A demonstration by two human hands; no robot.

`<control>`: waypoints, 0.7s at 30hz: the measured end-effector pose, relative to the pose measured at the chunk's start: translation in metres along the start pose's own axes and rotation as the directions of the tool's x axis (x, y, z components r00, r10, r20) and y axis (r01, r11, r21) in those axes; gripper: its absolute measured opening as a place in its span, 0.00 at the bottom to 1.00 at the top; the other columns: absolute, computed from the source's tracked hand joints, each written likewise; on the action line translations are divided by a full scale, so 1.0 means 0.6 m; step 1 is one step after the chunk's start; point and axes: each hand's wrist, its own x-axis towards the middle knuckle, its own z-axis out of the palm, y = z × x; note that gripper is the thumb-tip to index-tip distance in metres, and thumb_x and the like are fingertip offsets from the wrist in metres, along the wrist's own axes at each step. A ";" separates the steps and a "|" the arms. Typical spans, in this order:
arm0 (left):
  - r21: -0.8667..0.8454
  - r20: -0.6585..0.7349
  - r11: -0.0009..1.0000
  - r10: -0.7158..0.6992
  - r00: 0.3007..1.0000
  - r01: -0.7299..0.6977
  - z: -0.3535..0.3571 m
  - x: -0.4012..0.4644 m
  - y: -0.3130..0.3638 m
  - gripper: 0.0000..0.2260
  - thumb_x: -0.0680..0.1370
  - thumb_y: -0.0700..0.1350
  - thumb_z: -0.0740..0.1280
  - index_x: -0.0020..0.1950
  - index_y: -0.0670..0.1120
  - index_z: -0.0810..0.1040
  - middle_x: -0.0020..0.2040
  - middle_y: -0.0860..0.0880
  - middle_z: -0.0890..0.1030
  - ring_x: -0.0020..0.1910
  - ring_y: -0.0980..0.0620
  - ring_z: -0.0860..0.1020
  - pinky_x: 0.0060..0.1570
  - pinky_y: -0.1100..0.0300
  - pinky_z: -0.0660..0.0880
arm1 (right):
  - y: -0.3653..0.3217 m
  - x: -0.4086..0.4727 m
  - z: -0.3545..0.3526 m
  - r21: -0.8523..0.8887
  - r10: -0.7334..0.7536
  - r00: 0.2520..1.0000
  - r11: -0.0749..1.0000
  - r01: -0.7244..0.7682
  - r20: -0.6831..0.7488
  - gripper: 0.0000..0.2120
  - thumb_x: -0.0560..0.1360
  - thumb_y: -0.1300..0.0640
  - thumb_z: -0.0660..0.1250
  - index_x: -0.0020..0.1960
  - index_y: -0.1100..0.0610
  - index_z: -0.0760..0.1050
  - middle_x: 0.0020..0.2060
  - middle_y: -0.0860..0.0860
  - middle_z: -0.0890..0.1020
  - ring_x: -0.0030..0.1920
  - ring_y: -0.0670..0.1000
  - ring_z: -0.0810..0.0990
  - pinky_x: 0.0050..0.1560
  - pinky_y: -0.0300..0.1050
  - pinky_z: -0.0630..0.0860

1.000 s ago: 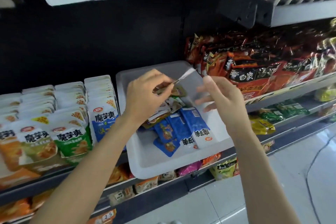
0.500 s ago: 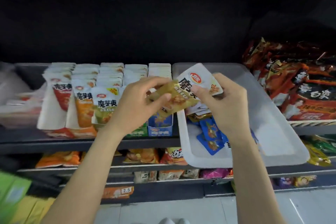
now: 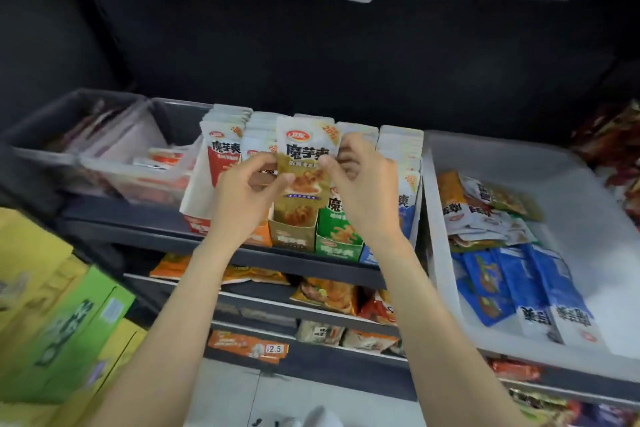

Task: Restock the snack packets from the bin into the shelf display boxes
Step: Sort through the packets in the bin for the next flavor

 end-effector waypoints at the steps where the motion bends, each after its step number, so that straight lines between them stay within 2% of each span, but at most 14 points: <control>1: -0.001 0.006 1.000 -0.006 1.000 0.006 0.000 0.002 -0.009 0.08 0.73 0.50 0.71 0.50 0.54 0.77 0.47 0.59 0.80 0.47 0.54 0.81 0.49 0.51 0.79 | 0.005 -0.003 0.008 -0.006 0.005 1.000 1.000 -0.005 0.001 0.06 0.76 0.56 0.69 0.50 0.57 0.75 0.37 0.44 0.80 0.40 0.44 0.81 0.45 0.43 0.80; 4: 0.039 0.049 0.999 -0.003 0.999 0.001 -0.003 0.003 -0.032 0.06 0.75 0.46 0.70 0.51 0.51 0.77 0.47 0.60 0.79 0.47 0.57 0.80 0.50 0.55 0.79 | 0.015 -0.011 0.024 -0.028 0.013 1.000 1.000 -0.013 0.023 0.06 0.76 0.56 0.68 0.50 0.57 0.75 0.38 0.47 0.82 0.40 0.45 0.81 0.45 0.46 0.80; 9: 0.082 0.154 0.997 -0.025 0.988 0.012 -0.010 0.008 -0.057 0.09 0.76 0.49 0.68 0.54 0.48 0.79 0.50 0.55 0.82 0.48 0.58 0.80 0.49 0.58 0.79 | 0.007 -0.005 0.029 -0.152 -0.109 0.994 0.983 0.108 0.002 0.08 0.76 0.56 0.68 0.54 0.56 0.75 0.39 0.50 0.83 0.37 0.49 0.82 0.39 0.50 0.80; 12: 0.241 0.172 0.968 0.030 0.985 -0.072 -0.009 0.012 -0.066 0.08 0.76 0.47 0.69 0.53 0.48 0.79 0.46 0.56 0.81 0.45 0.61 0.78 0.47 0.59 0.78 | 0.010 0.003 0.031 -0.332 -0.220 0.975 0.922 0.198 -0.029 0.07 0.75 0.54 0.69 0.51 0.55 0.77 0.34 0.50 0.79 0.33 0.51 0.78 0.32 0.47 0.77; 14: 0.270 0.086 0.958 0.081 0.993 -0.101 -0.004 0.011 -0.063 0.11 0.75 0.46 0.70 0.57 0.48 0.78 0.46 0.56 0.79 0.43 0.64 0.75 0.42 0.66 0.74 | 0.021 0.006 0.038 -0.436 -0.282 0.959 0.863 0.255 0.002 0.04 0.72 0.56 0.71 0.46 0.56 0.80 0.32 0.49 0.77 0.40 0.53 0.77 0.35 0.45 0.75; 15: 0.255 0.041 0.961 0.101 0.994 -0.108 -0.001 0.011 -0.058 0.13 0.75 0.46 0.70 0.59 0.48 0.78 0.47 0.56 0.79 0.43 0.65 0.75 0.40 0.69 0.72 | 0.030 0.007 0.042 -0.487 -0.306 0.951 0.827 0.283 0.032 0.04 0.71 0.57 0.72 0.43 0.57 0.81 0.32 0.49 0.78 0.44 0.54 0.76 0.38 0.47 0.74; 17: 0.255 -0.024 0.957 0.148 0.989 -0.137 0.006 0.011 -0.055 0.12 0.76 0.45 0.69 0.60 0.49 0.78 0.47 0.57 0.79 0.42 0.65 0.75 0.39 0.71 0.71 | 0.044 0.008 0.052 -0.596 -0.314 0.946 0.746 0.299 0.082 0.04 0.69 0.56 0.74 0.40 0.57 0.82 0.37 0.50 0.82 0.49 0.56 0.74 0.45 0.50 0.73; 19: 0.332 -0.038 0.930 0.177 0.983 -0.155 0.011 0.012 -0.055 0.13 0.76 0.45 0.69 0.61 0.48 0.77 0.47 0.54 0.81 0.42 0.63 0.76 0.39 0.69 0.73 | 0.051 0.009 0.057 -0.644 -0.302 0.950 0.711 0.282 0.083 0.06 0.68 0.55 0.74 0.41 0.57 0.84 0.46 0.52 0.82 0.53 0.56 0.71 0.50 0.51 0.74; 21: 0.452 -0.025 0.874 0.215 0.976 -0.181 0.016 0.012 -0.057 0.15 0.76 0.44 0.69 0.63 0.47 0.76 0.49 0.49 0.82 0.45 0.54 0.78 0.41 0.62 0.77 | 0.046 0.011 0.051 -0.624 -0.312 0.947 0.727 0.286 0.070 0.08 0.69 0.55 0.74 0.45 0.57 0.84 0.52 0.54 0.80 0.58 0.56 0.69 0.53 0.53 0.74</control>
